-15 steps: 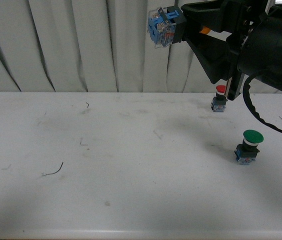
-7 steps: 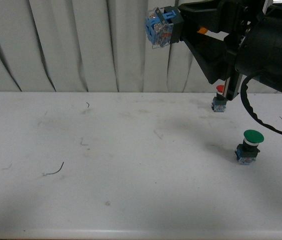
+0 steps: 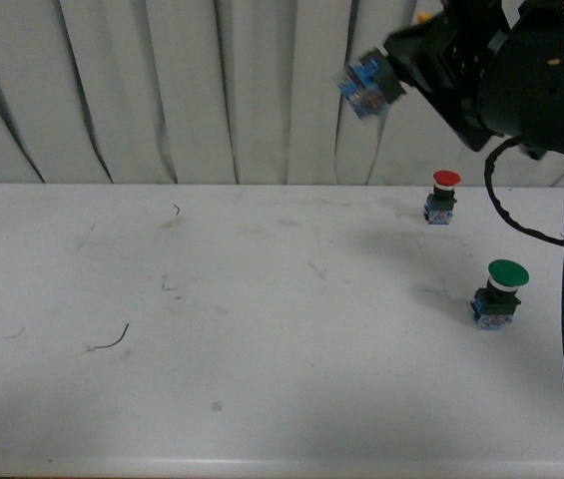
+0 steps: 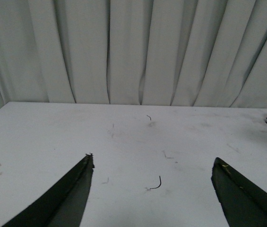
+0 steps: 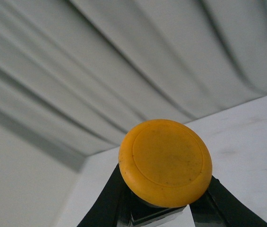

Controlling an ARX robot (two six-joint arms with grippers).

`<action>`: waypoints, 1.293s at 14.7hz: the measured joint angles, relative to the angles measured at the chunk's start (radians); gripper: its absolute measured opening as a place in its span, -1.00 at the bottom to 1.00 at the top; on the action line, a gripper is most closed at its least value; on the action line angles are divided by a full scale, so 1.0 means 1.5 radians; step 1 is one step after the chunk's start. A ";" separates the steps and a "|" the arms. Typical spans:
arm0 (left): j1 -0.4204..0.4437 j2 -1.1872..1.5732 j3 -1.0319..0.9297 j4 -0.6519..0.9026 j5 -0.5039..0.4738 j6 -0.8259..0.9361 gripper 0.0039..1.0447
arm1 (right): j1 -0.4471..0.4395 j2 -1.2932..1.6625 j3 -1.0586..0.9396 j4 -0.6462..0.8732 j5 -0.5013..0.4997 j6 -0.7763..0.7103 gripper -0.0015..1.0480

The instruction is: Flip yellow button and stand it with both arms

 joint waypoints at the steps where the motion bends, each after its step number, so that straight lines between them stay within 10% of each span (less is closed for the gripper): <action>1: 0.000 0.000 0.000 0.000 0.000 0.000 0.67 | -0.017 0.002 0.013 -0.057 0.069 -0.094 -0.45; 7: 0.000 0.000 0.000 0.000 0.000 0.001 0.88 | -0.138 0.032 0.073 -0.138 0.255 -0.500 -0.45; 19: 0.000 0.000 0.000 0.000 0.000 0.001 0.88 | -0.122 0.296 0.393 -0.384 0.309 -0.409 -0.45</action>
